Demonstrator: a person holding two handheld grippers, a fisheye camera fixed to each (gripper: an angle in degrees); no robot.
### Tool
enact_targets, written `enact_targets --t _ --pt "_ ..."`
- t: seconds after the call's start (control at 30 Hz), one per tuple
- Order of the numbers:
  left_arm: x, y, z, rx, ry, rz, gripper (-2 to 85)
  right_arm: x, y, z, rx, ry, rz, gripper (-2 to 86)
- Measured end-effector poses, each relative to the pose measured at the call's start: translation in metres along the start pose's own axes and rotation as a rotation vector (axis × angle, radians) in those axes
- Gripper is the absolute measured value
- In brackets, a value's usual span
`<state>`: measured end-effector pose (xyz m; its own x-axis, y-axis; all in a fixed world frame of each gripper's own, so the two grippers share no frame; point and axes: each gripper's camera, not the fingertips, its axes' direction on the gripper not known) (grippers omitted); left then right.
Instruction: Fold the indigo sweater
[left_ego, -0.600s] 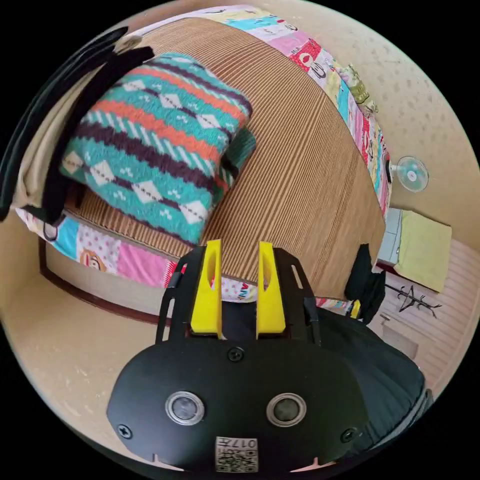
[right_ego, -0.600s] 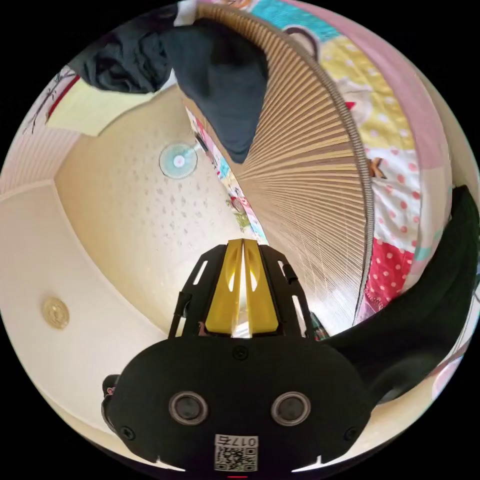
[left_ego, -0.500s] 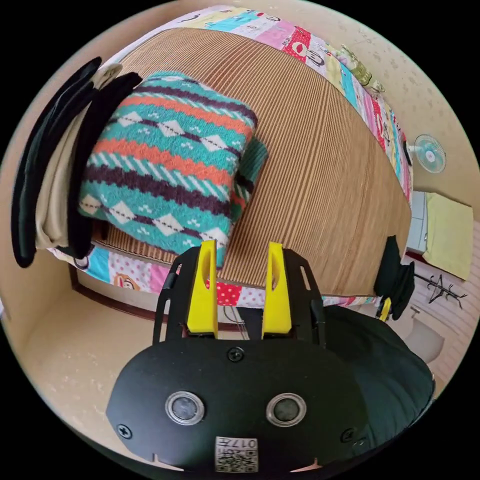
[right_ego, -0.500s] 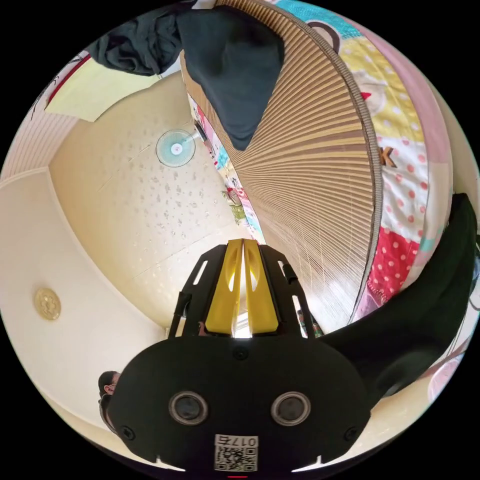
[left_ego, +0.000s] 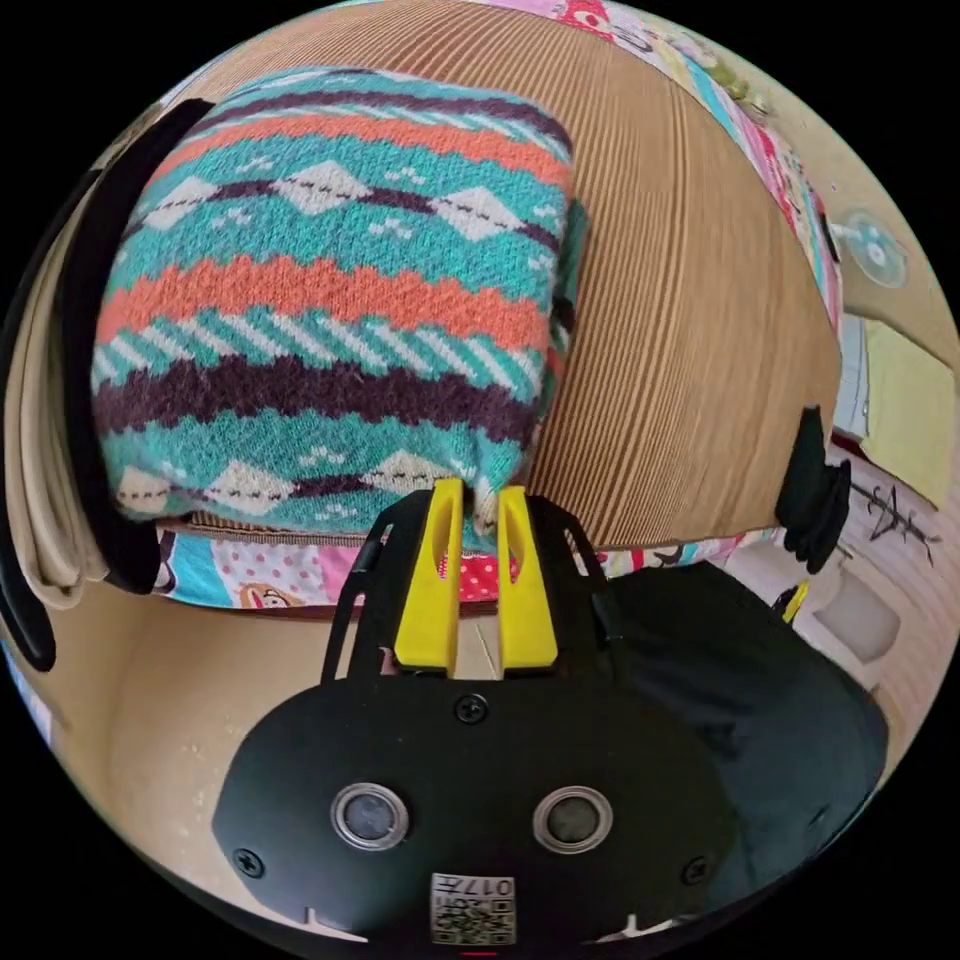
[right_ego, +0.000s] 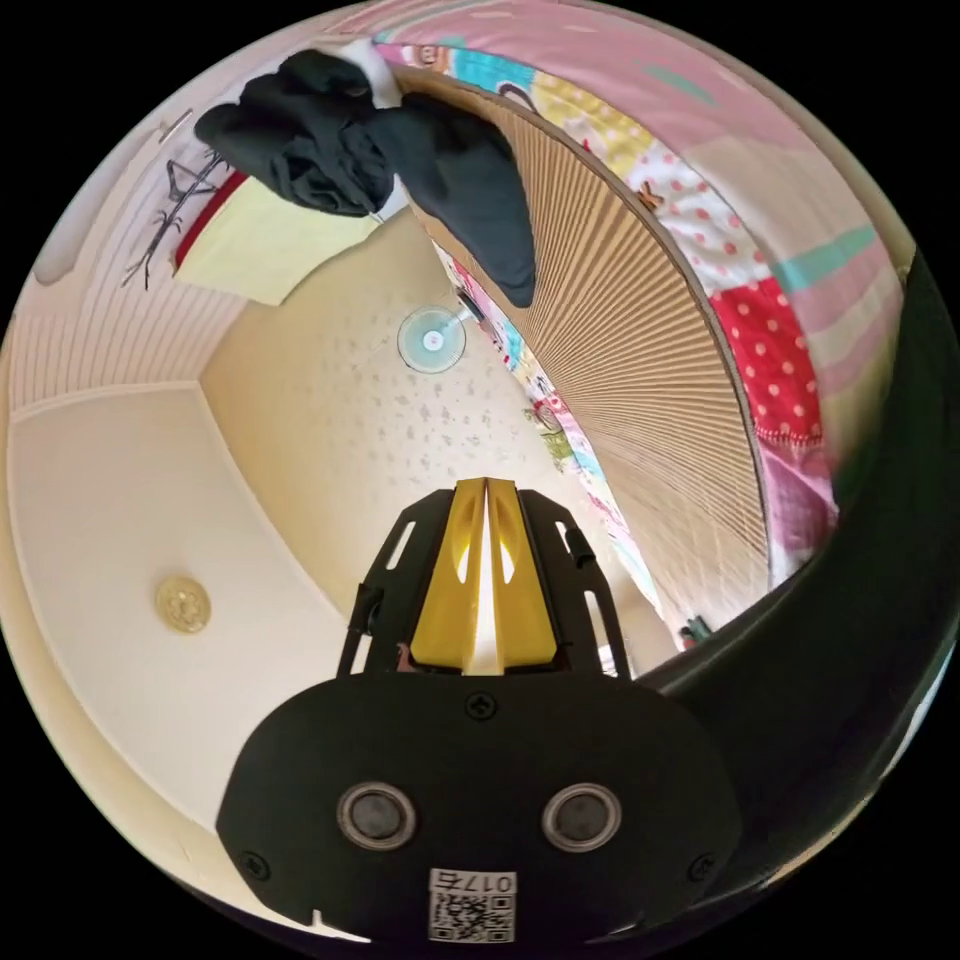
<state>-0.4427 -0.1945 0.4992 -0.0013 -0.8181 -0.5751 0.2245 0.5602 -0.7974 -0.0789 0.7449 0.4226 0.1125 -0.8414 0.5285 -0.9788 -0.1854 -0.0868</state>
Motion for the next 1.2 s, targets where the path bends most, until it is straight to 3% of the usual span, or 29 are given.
enact_targets --t 0.17,0.23,0.43,0.6,0.73,0.93,1.13,1.2 --pt "0.016 0.070 0.048 -0.175 -0.280 0.125 6.9 0.006 -0.004 -0.017 0.119 -0.138 -0.068 0.4" --pt "0.021 0.091 0.051 -0.165 -0.339 0.092 7.8 0.027 -0.008 -0.016 0.161 -0.217 -0.043 0.4" --pt "0.073 0.136 -0.014 0.242 -0.264 0.030 8.8 0.054 -0.044 0.007 0.127 -0.162 -0.002 0.4" --pt "0.145 0.092 -0.036 0.372 -0.378 0.099 7.0 0.059 -0.088 0.038 0.028 -0.036 -0.024 0.4" --pt "0.185 0.053 -0.032 0.330 -0.584 0.192 8.4 0.082 -0.123 0.066 -0.049 -0.062 -0.028 0.4" --pt "0.218 0.011 -0.048 0.426 -0.479 0.237 11.2 0.127 -0.168 0.071 -0.053 -0.113 -0.044 0.4" --pt "0.213 -0.061 -0.016 0.346 -0.418 0.185 15.7 0.198 -0.201 0.064 0.016 -0.148 -0.010 0.4" --pt "0.199 -0.094 0.016 0.185 -0.422 0.132 16.4 0.217 -0.212 0.066 0.017 -0.144 -0.004 0.4"
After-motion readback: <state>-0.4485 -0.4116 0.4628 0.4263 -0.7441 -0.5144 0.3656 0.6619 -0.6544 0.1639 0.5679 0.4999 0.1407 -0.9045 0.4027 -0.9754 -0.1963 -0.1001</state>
